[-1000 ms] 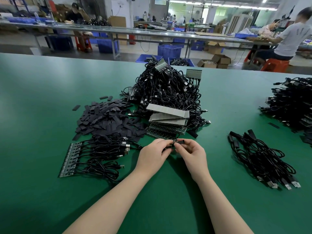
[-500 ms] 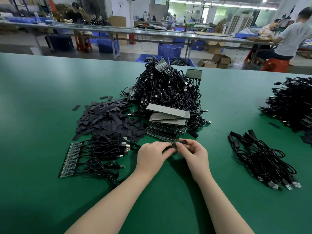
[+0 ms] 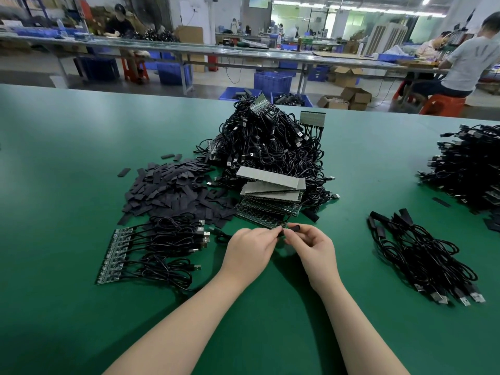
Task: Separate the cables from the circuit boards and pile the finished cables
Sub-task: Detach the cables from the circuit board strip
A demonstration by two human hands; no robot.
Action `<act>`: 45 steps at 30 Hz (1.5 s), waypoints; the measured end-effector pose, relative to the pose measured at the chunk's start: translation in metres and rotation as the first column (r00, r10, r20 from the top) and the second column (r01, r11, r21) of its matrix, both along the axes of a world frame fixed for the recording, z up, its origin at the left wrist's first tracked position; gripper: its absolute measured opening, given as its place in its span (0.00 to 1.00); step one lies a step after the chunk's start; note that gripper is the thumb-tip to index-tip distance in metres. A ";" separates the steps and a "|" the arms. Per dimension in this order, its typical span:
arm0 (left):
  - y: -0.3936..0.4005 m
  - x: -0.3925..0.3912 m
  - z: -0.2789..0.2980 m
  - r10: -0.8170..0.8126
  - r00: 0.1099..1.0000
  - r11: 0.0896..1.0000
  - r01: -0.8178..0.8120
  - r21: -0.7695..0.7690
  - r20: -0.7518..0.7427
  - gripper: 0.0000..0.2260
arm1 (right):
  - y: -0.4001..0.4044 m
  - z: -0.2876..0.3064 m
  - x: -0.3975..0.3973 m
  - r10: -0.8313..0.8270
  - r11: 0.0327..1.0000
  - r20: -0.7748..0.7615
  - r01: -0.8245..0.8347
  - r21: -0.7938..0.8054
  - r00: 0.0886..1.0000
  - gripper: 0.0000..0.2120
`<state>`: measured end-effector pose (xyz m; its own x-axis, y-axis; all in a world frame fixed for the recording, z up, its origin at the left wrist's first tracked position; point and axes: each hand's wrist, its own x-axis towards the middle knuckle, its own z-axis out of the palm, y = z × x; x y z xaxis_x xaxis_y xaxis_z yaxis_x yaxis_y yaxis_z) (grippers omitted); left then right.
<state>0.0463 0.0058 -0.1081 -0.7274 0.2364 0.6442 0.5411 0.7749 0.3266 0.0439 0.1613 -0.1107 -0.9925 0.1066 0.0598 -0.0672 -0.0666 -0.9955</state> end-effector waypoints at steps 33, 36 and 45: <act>0.002 0.004 0.002 0.076 0.996 0.996 -0.077 0.044 0.041 0.10 | -0.004 0.003 0.004 0.066 0.985 0.040 -0.072 0.155 0.997 0.02; 0.002 0.003 0.001 0.093 0.994 0.993 -0.097 0.069 0.060 0.10 | -0.004 0.003 0.004 0.067 0.986 0.031 -0.071 0.154 0.997 0.02; 0.003 0.004 0.002 0.105 0.993 0.993 -0.108 0.050 0.062 0.09 | -0.004 0.003 0.005 0.051 0.989 0.006 -0.051 0.139 0.999 0.03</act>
<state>0.0500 0.0087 -0.1058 -0.7839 0.1215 0.6089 0.4346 0.8078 0.3982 0.0491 0.1573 -0.1073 -0.9966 0.0466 0.0678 -0.0645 0.0689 -0.9955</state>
